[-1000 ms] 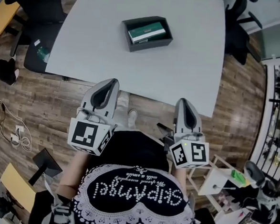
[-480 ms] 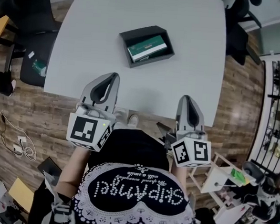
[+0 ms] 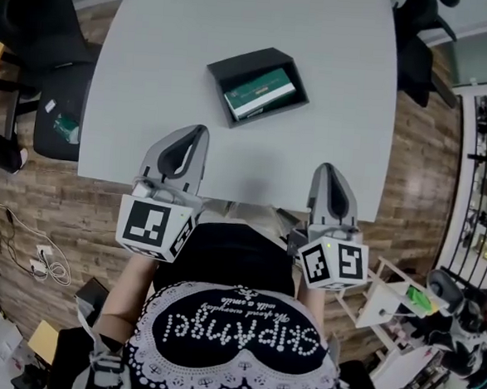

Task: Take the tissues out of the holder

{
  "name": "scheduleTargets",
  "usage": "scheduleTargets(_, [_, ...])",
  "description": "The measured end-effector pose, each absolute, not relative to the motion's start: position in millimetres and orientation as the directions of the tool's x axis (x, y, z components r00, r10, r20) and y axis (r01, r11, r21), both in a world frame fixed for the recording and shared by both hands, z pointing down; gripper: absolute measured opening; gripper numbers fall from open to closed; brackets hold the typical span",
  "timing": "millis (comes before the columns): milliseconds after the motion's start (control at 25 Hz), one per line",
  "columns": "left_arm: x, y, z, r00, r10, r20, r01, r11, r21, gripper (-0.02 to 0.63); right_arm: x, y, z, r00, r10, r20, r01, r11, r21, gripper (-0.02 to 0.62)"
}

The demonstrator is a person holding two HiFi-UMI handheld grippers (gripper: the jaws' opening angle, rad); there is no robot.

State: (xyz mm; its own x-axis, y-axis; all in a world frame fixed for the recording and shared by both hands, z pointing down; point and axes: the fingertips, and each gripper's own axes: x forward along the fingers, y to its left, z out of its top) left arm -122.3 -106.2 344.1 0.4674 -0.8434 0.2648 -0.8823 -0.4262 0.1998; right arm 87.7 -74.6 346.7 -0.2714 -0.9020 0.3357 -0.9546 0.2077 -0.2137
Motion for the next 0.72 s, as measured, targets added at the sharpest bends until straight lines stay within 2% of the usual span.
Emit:
scheduleTargets(440, [-116, -108, 357, 0.485, -0.824, 0.294, -0.873, -0.436, 0.219, 0.023, 94, -73, 355, -0.256, -0.895, 0.366, -0.959, 0.186, -0.215, 0.035])
scheduleTargets(720, [-112, -108, 354, 0.453, -0.841, 0.296, -0.89, -0.407, 0.207, 0.025, 100, -79, 356, -0.295, -0.885, 0.361, -0.948, 0.223, -0.227, 0.035])
